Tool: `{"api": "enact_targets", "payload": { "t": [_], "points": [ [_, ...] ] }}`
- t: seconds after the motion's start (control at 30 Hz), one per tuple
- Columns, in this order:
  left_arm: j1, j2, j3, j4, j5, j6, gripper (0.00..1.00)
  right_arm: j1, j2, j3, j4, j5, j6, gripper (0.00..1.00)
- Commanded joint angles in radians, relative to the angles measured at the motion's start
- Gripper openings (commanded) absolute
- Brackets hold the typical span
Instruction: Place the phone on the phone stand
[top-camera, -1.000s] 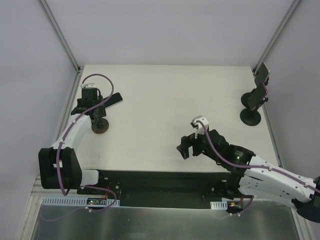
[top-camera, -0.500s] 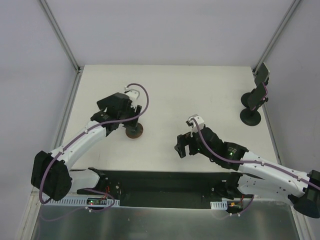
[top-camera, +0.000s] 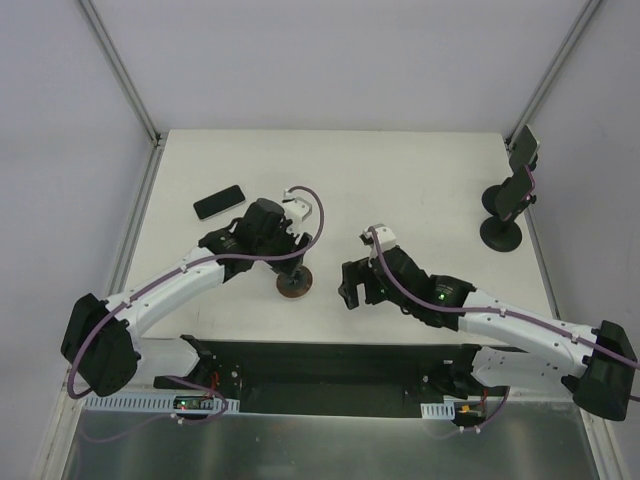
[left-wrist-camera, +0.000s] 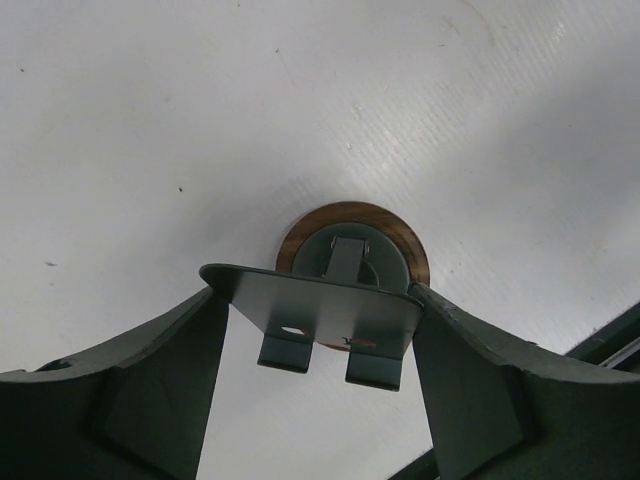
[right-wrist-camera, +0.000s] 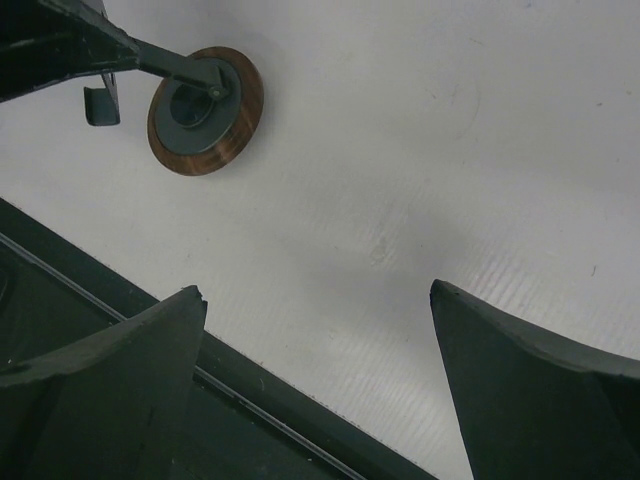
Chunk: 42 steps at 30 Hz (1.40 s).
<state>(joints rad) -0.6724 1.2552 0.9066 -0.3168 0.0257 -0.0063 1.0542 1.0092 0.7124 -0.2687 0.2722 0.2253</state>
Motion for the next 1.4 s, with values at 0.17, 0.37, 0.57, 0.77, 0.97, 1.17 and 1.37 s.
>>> {"api": "enact_targets", "payload": {
  "t": [0.17, 0.37, 0.57, 0.77, 0.97, 1.17, 1.37],
  "points": [
    [0.005, -0.241, -0.020, 0.074, 0.118, 0.026, 0.81, -0.014, 0.135, 0.163, 0.101, -0.074, 0.028, 0.96],
    [0.010, -0.322, -0.032, 0.081, 0.013, 0.028, 0.87, -0.045, 0.233, 0.220, 0.132, -0.172, 0.025, 0.99],
    [0.017, -0.450, -0.092, 0.130, -0.167, 0.009, 0.87, -0.137, 0.370, 0.317, 0.177, -0.431, 0.034, 0.85],
    [0.022, -0.574, -0.150, 0.195, -0.302, 0.011, 0.85, -0.183, 0.471, 0.347, 0.298, -0.580, 0.039, 0.77],
    [0.025, -0.628, -0.176, 0.231, -0.308, 0.022, 0.85, -0.203, 0.606, 0.432, 0.304, -0.686, 0.042, 0.57],
    [0.027, -0.609, -0.173, 0.231, -0.284, 0.019, 0.85, -0.204, 0.649, 0.433, 0.335, -0.653, 0.049, 0.49],
    [0.027, -0.603, -0.172, 0.231, -0.274, 0.020, 0.85, -0.204, 0.667, 0.426, 0.342, -0.656, 0.055, 0.33]
  ]
}}
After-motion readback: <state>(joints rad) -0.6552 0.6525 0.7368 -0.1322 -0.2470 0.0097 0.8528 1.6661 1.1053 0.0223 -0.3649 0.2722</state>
